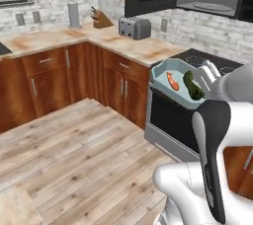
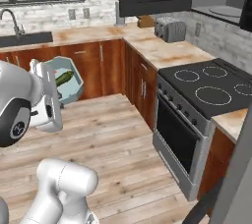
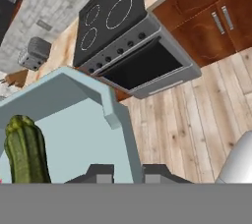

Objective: Place the tupperware containing the shrimp and squash meal in the microwave. Close the microwave door and press the start button to reheat the meal.

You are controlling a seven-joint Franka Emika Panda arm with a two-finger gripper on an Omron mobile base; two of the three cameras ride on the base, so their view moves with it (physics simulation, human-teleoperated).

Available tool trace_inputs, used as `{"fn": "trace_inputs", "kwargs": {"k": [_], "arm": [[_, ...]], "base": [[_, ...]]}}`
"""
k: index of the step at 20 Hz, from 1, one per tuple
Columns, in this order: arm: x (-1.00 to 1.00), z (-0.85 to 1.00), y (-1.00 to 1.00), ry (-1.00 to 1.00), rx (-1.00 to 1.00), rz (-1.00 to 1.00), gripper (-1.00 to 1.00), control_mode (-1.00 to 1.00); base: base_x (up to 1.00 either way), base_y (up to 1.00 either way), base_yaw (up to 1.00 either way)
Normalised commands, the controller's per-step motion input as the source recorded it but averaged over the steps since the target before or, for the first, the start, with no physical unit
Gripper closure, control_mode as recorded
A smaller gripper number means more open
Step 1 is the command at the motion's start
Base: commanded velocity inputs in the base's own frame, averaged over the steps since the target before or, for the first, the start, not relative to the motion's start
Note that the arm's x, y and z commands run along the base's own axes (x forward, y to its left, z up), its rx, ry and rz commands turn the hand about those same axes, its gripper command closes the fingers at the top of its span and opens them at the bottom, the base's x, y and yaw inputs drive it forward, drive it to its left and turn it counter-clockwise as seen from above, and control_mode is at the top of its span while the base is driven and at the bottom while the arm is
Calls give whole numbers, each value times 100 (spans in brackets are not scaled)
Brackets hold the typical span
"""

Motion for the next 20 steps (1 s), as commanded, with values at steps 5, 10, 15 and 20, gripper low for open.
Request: {"fn": "trace_inputs", "kwargs": {"k": [5, 10, 15, 20], "arm": [[0, 0, 0, 0, 0, 0, 100, 100], [0, 0, 0, 0, 0, 0, 100, 100], [0, 0, 0, 0, 0, 0, 100, 100], [0, 0, 0, 0, 0, 0, 100, 100]], "base": [[45, -2, -62], [68, 0, -54], [79, 4, -41], [75, 25, -30]]}}
